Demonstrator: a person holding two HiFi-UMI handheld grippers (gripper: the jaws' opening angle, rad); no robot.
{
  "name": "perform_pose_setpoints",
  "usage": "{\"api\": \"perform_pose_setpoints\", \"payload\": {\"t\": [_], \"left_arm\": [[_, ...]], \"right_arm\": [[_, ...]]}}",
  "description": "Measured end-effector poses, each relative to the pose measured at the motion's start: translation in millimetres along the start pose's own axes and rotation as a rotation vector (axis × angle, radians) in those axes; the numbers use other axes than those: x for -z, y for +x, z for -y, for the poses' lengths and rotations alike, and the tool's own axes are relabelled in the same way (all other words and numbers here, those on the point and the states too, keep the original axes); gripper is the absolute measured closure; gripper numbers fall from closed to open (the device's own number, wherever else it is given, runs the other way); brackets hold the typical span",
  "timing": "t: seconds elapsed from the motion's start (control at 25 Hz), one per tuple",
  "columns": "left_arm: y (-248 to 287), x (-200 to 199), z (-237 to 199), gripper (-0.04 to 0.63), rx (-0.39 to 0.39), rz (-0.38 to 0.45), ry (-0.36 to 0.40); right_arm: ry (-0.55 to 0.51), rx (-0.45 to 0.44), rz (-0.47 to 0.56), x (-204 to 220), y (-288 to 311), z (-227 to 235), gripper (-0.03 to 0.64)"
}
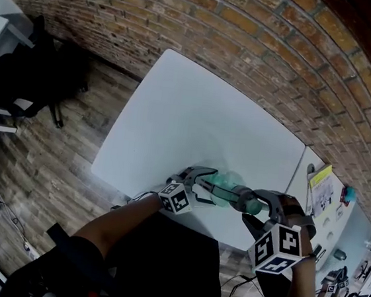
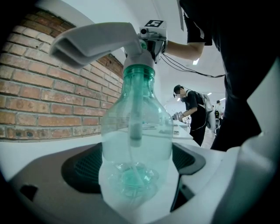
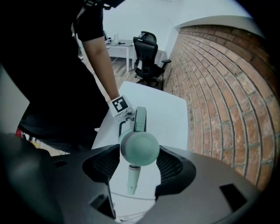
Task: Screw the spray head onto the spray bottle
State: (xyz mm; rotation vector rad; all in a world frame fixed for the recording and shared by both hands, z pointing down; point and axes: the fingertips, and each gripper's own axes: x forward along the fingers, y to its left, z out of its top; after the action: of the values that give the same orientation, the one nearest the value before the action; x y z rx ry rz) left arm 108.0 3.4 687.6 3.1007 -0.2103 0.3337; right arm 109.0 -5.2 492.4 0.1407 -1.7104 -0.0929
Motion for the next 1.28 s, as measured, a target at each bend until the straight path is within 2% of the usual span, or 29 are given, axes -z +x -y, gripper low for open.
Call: {"api": "perform_pose_setpoints", "payload": {"t": [0.28, 0.44, 0.6, 0.72, 0.92, 1.16, 1.28], "left_arm": [[1.1, 3.9, 0.6, 0.105, -0.001, -0.006, 0.003], [0.5, 4.6, 1.1, 0.106, -0.009, -0.008, -0.001], [0.7, 3.7, 1.0, 0.106, -0.014, -0.005, -0.006], [-0.8, 3.4, 0.3, 0.106, -0.018, -0.006, -0.007], [-0.8, 4.2, 2.0, 0.105, -0.027, 0.003, -0.013], [-0.4, 4.8, 1.5, 0.105, -0.022, -0.005, -0.012], [0.4, 5.7, 2.1, 0.106, -0.023, -0.007, -0.013]], "right_arm": [[-0.253, -0.058, -0.065, 1.3, -3.6, -0.2, 0.356], [-0.341, -0.108, -0.084, -6.0, 9.5, -6.7, 0.356], [-0.378, -0.124, -0.108, -6.7, 15.7, -9.0, 0.356], [-0.344, -0.11, -0.108, -6.9, 17.0, -6.1, 0.356], [-0.183, -0.107, -0.077, -6.3, 17.5, -8.1, 0.356], [-0.098, -0.105, -0.085, -6.3, 17.3, -5.0, 0.356], [-0.019, -0.103, -0.061, -5.5, 17.0, -4.1, 0.356]]}}
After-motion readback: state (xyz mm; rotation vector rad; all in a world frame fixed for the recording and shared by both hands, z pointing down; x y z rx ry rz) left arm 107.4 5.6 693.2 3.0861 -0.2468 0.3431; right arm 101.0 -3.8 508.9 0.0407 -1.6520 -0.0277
